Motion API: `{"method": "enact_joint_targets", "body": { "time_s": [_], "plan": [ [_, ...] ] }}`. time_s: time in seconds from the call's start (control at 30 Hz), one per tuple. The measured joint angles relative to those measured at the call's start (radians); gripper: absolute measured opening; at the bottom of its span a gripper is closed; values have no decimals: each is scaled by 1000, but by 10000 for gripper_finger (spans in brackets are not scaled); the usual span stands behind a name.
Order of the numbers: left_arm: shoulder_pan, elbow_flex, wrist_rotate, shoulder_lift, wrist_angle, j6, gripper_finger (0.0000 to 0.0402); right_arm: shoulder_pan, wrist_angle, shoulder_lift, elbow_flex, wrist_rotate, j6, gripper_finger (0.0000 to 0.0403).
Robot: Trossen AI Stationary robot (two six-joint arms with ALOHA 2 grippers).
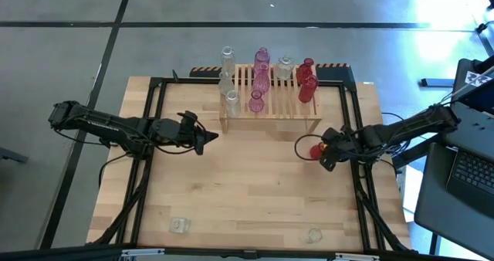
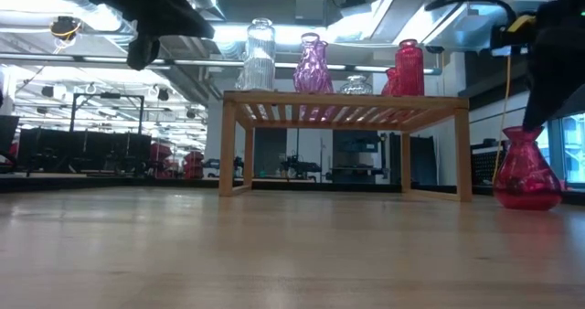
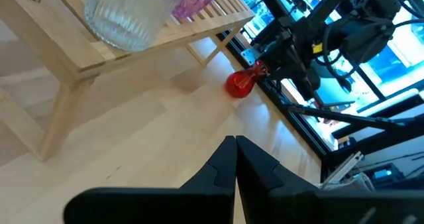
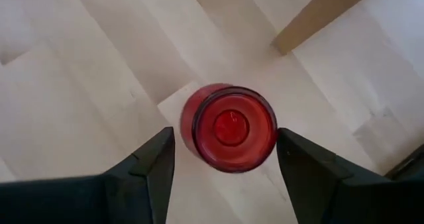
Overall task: Sort vases onto shelf
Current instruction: Put the red vase on the shelf aligned with the other red vase
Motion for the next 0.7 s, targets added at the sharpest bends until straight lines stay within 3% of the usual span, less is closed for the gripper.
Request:
{"method": "enact_joint_targets", "body": {
  "time_s": [0.2,0.5,0.7],
  "plan": [
    [0,0,39,0,-2,24,0,-21,136,10,-50,-21,-43,214],
    [0,0,95,0,-8,34,0,-27,285,13,-80,30,-127,214],
    [0,0,95,0,-8,43,0,-24,323,69,-92,-17,-123,214]
  ]
}}
